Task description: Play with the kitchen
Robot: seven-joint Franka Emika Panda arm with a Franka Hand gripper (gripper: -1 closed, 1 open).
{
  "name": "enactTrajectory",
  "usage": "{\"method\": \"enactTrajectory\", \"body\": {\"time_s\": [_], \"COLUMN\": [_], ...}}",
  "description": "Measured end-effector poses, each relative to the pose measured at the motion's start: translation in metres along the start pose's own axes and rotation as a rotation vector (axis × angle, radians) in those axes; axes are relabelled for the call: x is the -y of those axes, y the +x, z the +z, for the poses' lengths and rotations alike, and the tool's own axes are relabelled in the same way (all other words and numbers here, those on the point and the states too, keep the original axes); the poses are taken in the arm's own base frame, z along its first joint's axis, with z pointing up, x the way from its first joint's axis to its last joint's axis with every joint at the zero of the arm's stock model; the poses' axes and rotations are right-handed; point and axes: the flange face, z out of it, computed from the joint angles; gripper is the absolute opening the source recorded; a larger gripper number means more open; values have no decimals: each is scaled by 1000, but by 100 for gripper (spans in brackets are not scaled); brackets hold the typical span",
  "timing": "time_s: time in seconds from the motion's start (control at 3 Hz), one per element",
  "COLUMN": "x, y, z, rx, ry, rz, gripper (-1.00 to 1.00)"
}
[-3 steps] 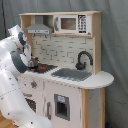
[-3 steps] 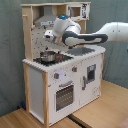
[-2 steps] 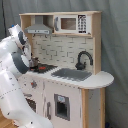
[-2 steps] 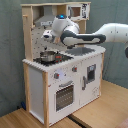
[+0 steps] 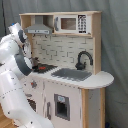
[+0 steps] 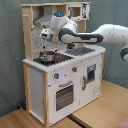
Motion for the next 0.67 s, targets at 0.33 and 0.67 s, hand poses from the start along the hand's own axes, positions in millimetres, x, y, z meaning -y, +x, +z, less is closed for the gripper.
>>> {"method": "enactTrajectory", "body": {"time_s": [0.33, 0.67], "x": [-2, 14], "y": [2, 4], "z": [-7, 2], "rx": [-11, 27], "ry": [25, 118], "rz": [-4, -24], "gripper": [100, 100]}}
